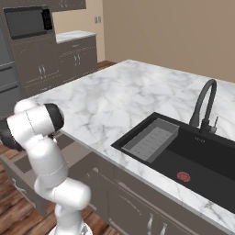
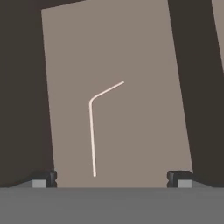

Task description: Take a straw from the drawer in front and place it inside the glass cup on the dining counter.

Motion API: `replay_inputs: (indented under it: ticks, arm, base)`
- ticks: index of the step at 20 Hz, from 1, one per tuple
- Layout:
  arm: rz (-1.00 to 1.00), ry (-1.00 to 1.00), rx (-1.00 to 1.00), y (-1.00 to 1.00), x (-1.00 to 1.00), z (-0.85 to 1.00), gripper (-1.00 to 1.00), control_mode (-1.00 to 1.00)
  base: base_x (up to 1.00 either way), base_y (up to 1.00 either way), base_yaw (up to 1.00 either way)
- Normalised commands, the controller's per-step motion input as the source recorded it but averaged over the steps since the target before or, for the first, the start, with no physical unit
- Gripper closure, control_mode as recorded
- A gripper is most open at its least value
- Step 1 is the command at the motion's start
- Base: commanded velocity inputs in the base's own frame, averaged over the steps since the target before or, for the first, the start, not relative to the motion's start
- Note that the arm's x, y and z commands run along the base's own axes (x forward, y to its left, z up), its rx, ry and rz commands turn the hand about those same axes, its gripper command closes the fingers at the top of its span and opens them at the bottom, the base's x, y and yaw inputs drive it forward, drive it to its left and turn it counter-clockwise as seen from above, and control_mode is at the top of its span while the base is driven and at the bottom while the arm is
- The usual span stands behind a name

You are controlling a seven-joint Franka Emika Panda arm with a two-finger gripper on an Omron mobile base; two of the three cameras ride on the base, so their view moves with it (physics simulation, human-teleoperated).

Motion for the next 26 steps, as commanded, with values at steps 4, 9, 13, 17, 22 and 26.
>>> replay_inputs:
  ticks: [4,9,13,17,22,26]
  arm:
    - [-0.09,0.10,0.00,0.00,0.18,-0.31,-1.00,-1.00]
    - [-0.09,0.08,0.00,0.00,0.17,-0.31,-1.00,-1.00]
    - [-0.08,0.07,0.00,0.00,0.12,-0.31,-1.00,-1.00]
    - [-0.07,0.05,0.00,0.00,0.09,-0.28,-1.00,-1.00]
    - [-0.05,0.04,0.00,0.00,0.03,-0.33,-1.00,-1.00]
    - [-0.03,0.03,0.00,0.00,0.15,-0.28,-1.00,-1.00]
  base:
    - [0.00,0.00,0.00]
    - [0.00,0.00,0.00]
    - [0.00,0.00,0.00]
    - [0.00,0.00,0.00]
    - [0.00,0.00,0.00]
    - [0.00,0.00,0.00]
